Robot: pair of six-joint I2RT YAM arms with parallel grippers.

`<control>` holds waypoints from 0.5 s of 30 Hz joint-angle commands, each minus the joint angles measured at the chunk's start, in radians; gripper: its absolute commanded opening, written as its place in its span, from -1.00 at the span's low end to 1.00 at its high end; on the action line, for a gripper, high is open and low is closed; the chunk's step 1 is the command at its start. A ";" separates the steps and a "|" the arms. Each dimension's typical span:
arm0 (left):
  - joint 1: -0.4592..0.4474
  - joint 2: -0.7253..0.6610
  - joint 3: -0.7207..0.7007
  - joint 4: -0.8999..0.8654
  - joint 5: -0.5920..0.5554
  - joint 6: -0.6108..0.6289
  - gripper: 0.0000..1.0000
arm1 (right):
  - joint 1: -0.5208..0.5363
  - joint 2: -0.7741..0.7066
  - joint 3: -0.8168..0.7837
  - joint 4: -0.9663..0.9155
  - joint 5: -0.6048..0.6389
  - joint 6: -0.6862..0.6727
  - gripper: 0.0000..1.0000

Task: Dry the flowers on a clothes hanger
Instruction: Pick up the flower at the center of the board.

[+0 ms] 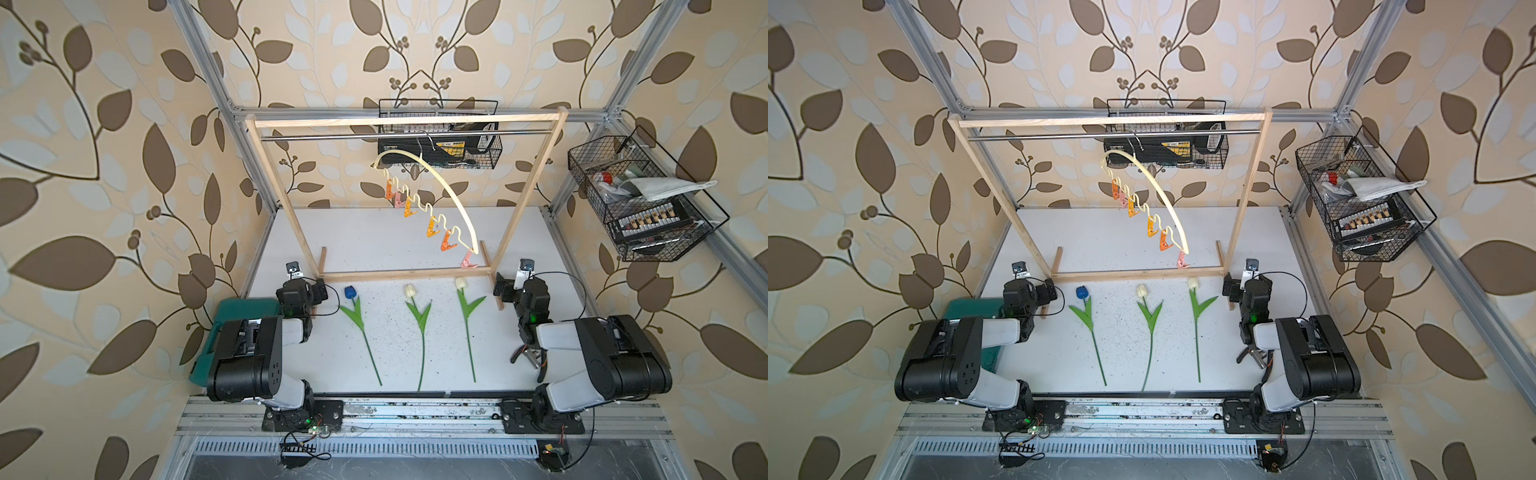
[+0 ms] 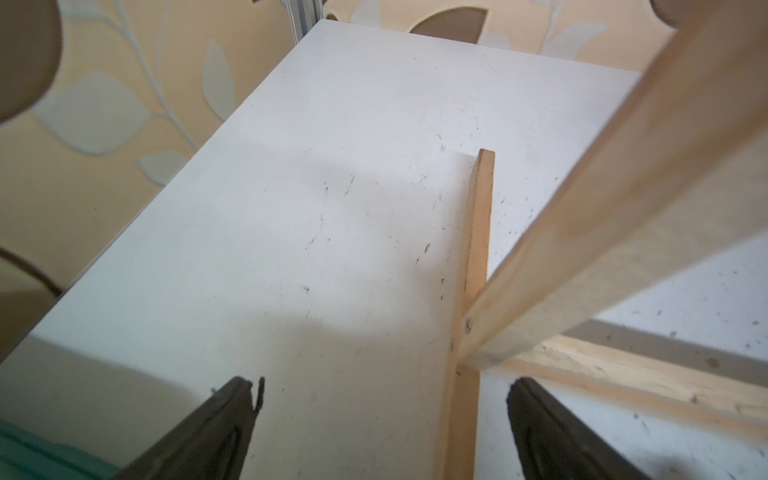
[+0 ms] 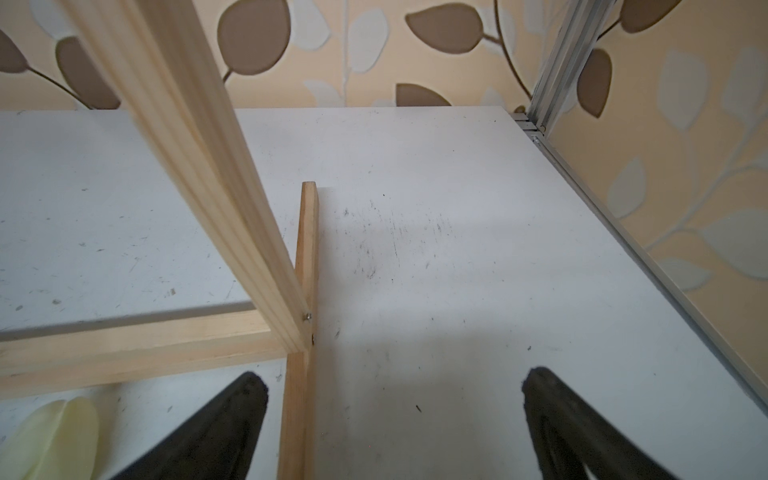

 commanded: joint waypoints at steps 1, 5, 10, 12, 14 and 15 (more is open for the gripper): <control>0.010 0.006 0.028 0.041 0.017 0.014 0.98 | 0.033 -0.043 -0.026 0.047 0.091 -0.007 0.97; 0.008 -0.002 0.020 0.056 0.027 0.023 0.98 | 0.217 -0.244 -0.124 0.197 0.527 -0.135 0.97; -0.127 -0.253 0.322 -0.598 -0.064 -0.063 0.98 | 0.291 -0.734 0.031 -0.546 0.504 0.163 0.97; -0.195 -0.330 0.369 -0.657 -0.050 -0.082 0.98 | 0.283 -0.839 0.159 -0.977 0.503 0.453 0.97; -0.274 -0.399 0.417 -0.742 -0.100 -0.141 0.98 | 0.281 -0.898 0.218 -1.250 0.497 0.658 0.97; -0.288 -0.421 0.439 -0.788 -0.110 -0.182 0.98 | 0.280 -0.919 0.217 -1.305 0.488 0.721 0.97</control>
